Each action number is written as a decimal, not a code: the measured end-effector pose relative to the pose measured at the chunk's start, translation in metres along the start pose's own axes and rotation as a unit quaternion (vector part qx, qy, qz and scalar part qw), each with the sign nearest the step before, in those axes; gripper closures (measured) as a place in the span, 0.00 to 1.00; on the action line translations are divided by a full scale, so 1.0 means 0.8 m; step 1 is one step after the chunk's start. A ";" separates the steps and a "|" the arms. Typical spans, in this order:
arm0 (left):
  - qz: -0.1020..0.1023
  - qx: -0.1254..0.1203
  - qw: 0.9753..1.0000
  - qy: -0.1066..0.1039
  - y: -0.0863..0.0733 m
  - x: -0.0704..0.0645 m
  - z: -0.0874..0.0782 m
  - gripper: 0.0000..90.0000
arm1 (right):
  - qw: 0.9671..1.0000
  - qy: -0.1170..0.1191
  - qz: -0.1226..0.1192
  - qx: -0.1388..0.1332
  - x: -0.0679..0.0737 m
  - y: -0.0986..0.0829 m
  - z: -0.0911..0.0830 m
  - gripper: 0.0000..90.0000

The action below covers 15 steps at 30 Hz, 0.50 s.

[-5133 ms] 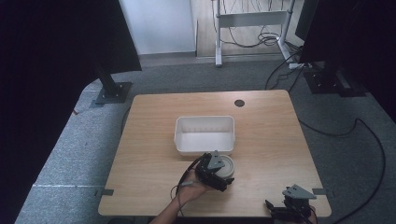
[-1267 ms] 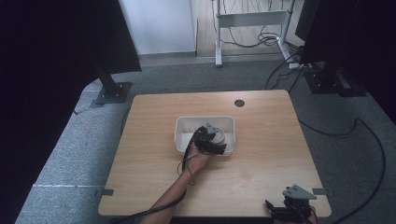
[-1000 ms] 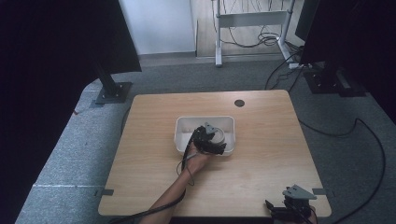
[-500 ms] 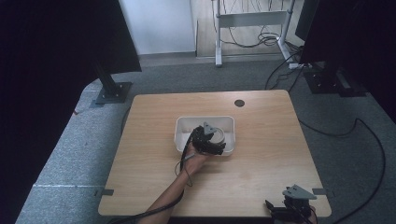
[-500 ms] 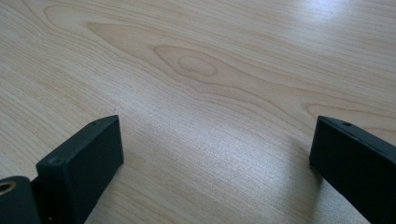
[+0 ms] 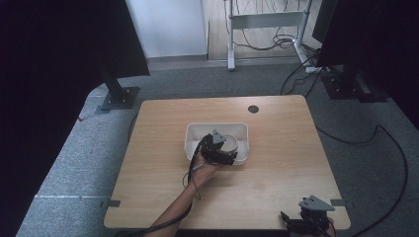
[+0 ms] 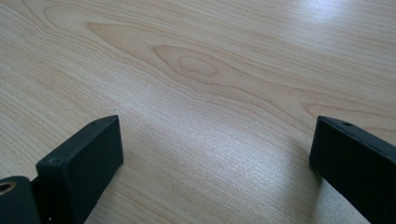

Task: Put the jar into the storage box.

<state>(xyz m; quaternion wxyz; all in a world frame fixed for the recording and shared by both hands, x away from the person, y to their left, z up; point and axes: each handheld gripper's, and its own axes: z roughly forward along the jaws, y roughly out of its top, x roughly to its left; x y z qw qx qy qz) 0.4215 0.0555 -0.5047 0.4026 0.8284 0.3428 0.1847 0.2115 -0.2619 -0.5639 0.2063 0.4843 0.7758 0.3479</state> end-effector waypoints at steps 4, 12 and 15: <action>0.002 -0.003 1.000 0.000 -0.003 0.000 -0.006 0.04 | 1.000 0.000 0.000 0.000 0.000 0.000 0.000 0.03; 0.006 -0.006 1.000 -0.001 -0.007 -0.001 -0.016 0.05 | 1.000 0.000 0.000 0.000 0.000 0.000 0.000 0.03; 0.008 -0.008 1.000 -0.003 -0.009 -0.001 -0.020 0.05 | 1.000 0.000 0.000 0.000 0.000 0.000 0.000 0.03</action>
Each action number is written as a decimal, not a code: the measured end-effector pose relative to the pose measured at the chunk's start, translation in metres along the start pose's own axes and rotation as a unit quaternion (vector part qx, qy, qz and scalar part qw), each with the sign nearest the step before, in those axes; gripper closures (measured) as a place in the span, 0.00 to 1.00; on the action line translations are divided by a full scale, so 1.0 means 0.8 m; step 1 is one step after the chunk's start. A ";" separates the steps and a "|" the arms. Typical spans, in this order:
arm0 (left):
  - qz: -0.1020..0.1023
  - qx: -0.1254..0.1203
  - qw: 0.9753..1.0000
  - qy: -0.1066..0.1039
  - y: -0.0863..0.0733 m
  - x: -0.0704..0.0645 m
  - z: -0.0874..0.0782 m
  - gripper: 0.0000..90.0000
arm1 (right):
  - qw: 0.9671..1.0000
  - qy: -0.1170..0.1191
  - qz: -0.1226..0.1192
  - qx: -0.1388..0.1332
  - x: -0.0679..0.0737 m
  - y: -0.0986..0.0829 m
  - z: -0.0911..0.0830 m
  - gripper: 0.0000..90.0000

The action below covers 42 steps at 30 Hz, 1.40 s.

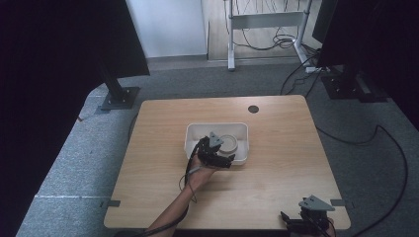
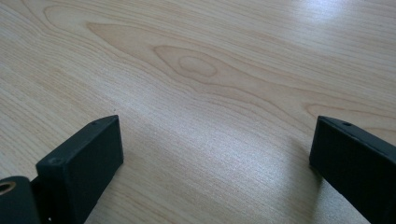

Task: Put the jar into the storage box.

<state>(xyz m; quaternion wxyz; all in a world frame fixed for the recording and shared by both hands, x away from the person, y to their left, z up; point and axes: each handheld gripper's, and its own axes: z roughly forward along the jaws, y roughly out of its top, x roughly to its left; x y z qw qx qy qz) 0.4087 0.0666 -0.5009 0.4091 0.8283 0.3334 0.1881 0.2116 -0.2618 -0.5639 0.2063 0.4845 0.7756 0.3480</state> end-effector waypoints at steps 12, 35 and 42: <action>0.009 -0.007 1.000 -0.010 -0.007 0.001 -0.018 0.05 | 1.000 -0.001 0.001 0.000 0.000 0.000 0.000 0.03; -0.001 -0.011 1.000 -0.025 -0.036 0.008 -0.045 0.06 | 1.000 -0.001 0.001 0.001 0.000 0.000 0.000 0.03; -0.003 -0.013 0.999 -0.029 -0.044 0.011 -0.057 0.06 | 1.000 -0.001 0.001 0.001 0.000 0.000 0.000 0.03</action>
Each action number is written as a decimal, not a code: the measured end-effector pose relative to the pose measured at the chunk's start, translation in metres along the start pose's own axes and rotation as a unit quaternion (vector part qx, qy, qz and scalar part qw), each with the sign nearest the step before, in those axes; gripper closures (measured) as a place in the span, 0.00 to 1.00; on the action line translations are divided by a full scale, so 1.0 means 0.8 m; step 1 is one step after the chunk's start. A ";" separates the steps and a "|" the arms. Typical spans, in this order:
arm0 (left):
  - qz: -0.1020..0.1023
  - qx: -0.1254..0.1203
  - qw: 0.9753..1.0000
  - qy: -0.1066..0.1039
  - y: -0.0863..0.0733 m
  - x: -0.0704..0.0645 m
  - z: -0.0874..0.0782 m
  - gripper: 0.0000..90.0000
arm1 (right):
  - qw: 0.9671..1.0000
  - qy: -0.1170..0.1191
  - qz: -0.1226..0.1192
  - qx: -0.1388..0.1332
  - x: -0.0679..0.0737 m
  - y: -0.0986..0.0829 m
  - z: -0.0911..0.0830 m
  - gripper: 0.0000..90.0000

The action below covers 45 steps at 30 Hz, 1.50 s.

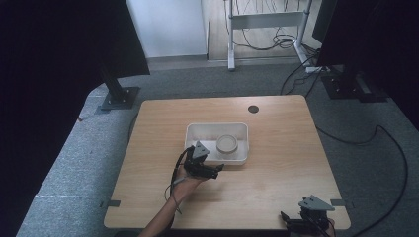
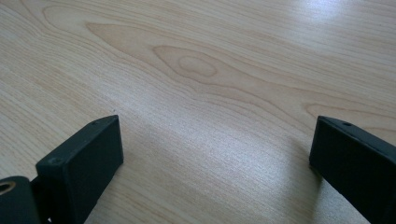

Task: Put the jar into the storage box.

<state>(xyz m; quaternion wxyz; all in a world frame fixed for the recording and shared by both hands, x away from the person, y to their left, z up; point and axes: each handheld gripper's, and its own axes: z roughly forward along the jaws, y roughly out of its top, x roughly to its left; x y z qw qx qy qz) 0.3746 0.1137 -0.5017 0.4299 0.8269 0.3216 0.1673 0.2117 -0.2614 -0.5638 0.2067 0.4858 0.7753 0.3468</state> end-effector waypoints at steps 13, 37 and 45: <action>0.008 -0.001 1.000 -0.013 -0.014 0.003 -0.022 0.06 | 1.000 0.000 0.000 0.000 0.000 0.000 0.000 0.03; -0.008 -0.006 1.000 -0.003 -0.059 0.015 -0.054 0.07 | 1.000 0.000 0.000 0.000 0.000 0.000 0.000 0.03; -0.011 -0.001 1.000 0.006 -0.075 0.018 -0.062 0.07 | 1.000 0.000 0.000 0.001 0.000 0.000 0.000 0.03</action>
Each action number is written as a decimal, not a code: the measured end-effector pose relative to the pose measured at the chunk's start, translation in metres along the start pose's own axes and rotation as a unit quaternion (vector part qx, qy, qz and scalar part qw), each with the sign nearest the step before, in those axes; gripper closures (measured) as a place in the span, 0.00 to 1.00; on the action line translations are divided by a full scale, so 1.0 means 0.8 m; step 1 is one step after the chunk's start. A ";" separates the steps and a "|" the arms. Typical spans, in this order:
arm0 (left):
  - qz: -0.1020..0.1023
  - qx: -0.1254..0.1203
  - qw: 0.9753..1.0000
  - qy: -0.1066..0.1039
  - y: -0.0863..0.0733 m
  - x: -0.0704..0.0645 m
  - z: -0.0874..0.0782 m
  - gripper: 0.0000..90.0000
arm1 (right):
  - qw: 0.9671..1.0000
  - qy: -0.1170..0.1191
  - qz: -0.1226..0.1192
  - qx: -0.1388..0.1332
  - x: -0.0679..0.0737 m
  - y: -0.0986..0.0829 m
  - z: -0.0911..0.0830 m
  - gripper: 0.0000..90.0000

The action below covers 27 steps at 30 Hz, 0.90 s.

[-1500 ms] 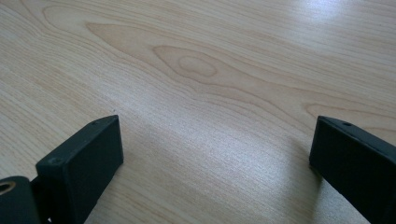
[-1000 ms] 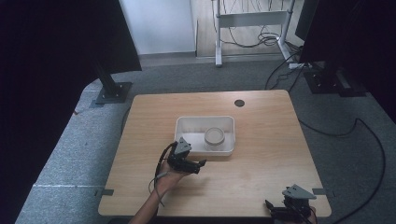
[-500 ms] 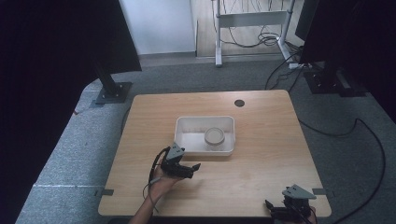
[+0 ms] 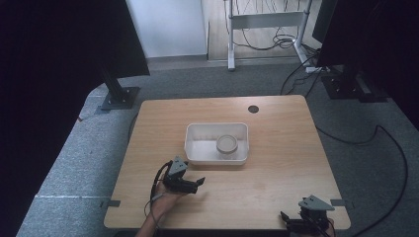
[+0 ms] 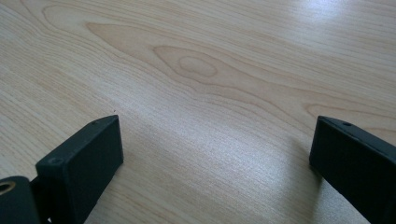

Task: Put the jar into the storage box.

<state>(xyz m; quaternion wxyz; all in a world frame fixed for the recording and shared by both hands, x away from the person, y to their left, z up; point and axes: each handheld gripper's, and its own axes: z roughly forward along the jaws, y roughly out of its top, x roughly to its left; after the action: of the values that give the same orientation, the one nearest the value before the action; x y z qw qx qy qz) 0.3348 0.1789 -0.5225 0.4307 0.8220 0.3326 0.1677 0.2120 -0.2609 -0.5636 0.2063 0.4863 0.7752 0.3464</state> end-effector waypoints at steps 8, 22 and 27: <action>-0.005 0.004 1.000 0.007 -0.013 0.004 -0.007 0.07 | 1.000 0.000 0.000 0.000 0.000 0.000 0.000 0.03; -0.013 0.015 1.000 0.019 -0.034 0.012 -0.019 0.07 | 1.000 0.000 -0.001 0.000 0.000 0.000 0.000 0.03; -0.015 0.017 0.999 0.024 -0.041 0.015 -0.026 0.07 | 1.000 0.000 0.000 0.000 0.000 0.000 0.000 0.03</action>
<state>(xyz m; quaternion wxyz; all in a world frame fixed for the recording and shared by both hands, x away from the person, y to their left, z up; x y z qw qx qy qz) 0.3187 0.2124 -0.5375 0.4111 0.8198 0.3579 0.1756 0.2122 -0.2609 -0.5636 0.2067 0.4860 0.7754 0.3463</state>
